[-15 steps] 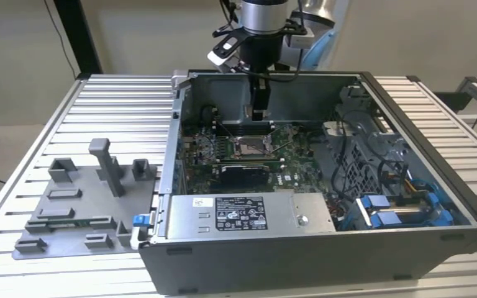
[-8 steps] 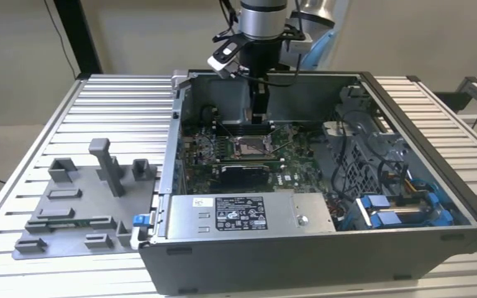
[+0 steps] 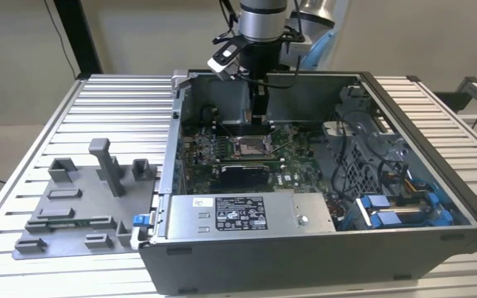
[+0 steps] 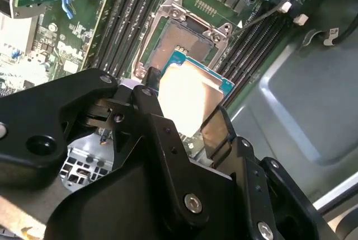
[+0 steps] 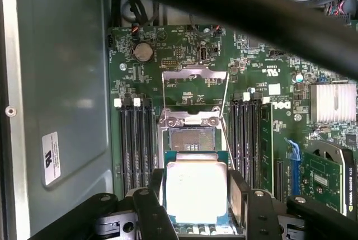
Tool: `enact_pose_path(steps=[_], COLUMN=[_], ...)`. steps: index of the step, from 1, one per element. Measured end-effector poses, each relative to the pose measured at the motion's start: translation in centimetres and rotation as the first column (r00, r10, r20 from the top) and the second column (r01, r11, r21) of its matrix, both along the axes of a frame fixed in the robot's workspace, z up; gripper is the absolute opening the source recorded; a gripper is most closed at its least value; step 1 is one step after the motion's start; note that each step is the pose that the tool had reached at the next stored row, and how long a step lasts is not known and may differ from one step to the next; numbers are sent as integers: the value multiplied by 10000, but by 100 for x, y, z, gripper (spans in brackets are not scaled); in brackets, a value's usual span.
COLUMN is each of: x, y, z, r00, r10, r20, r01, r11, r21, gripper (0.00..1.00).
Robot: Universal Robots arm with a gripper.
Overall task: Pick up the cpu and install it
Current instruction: 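Place the cpu into insertion slot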
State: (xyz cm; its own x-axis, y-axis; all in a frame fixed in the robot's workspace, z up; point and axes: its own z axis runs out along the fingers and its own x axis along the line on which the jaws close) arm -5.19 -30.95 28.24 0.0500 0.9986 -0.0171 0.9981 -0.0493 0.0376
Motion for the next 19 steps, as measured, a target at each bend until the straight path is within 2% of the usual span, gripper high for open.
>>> enact_pose_path(steps=[6,19], x=[0,0], y=[1,2], z=[-51,-225], r00=[10000,10000], r10=[0,0], r20=[-1,-1], r01=[0,0], r11=[10000,10000], r21=[-1,-1], gripper=[0,0])
